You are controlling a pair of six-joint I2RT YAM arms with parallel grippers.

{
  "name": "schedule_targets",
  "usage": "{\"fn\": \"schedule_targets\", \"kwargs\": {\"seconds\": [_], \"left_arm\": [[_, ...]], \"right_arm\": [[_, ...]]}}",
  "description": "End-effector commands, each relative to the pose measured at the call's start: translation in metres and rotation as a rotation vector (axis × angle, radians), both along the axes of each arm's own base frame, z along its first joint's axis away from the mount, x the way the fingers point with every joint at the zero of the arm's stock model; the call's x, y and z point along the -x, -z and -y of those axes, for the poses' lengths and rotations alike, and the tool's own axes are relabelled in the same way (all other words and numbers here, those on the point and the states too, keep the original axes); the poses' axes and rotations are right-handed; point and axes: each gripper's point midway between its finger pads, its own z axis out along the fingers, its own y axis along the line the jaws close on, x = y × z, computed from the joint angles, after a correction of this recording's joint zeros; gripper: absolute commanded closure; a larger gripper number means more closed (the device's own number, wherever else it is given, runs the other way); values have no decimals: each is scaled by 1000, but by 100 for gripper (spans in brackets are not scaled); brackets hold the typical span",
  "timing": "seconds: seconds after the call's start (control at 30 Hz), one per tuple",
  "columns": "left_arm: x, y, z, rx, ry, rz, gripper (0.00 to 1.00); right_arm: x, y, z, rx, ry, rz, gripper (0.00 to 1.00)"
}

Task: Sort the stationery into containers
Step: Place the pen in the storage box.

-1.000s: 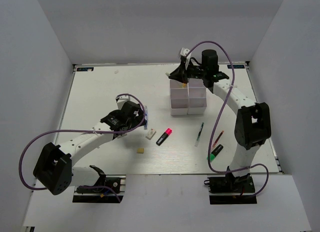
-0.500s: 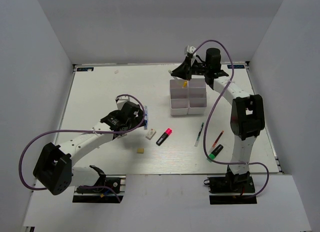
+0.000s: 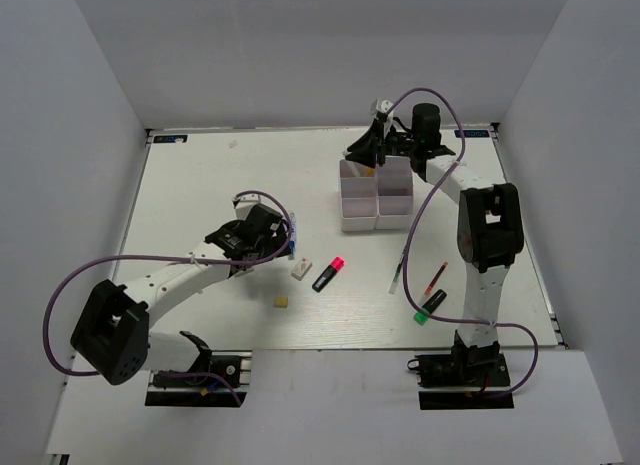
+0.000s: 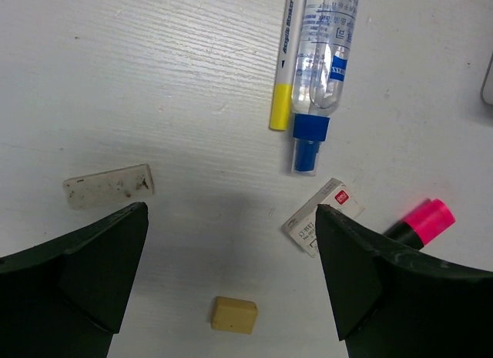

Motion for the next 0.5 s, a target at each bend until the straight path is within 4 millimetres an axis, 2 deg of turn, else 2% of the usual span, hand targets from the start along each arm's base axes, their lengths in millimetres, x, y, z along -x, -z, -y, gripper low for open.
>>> {"fn": "schedule_targets", "kwargs": {"seconds": [0.0,0.07,0.17,0.2,0.27,0.3,0.33,0.37,0.4,0.43,0.47], "left_arm": [[-11,-10,0,-13,-13,25,2],[-14,-13,1,-27,-11,28,4],[-20,-13,1,-35,-13,25,10],[-26,-13,0,-43,-2,40,12],[-31,-14,6,-19,23,40,17],[-39,-17,8,-4,24,55,20],[-43,-13,9,-7,39,46,26],[-45,-7,6,-6,30,25,29],[-50,-7,10,9,43,23,32],[-55,-8,11,16,40,19,39],[-57,2,17,16,65,-8,41]], "right_arm": [[-5,-17,3,-11,-10,75,55],[-5,-20,4,-8,-2,73,50],[-4,-34,11,-13,18,91,47],[1,-48,13,-21,26,103,47],[-3,-56,23,-16,87,111,45],[5,-70,28,-14,108,125,45],[0,-73,38,-9,160,121,42],[3,-70,41,-3,176,95,39],[8,-84,48,2,223,93,37],[7,-86,58,9,254,82,32],[11,-91,66,7,285,58,10]]}}
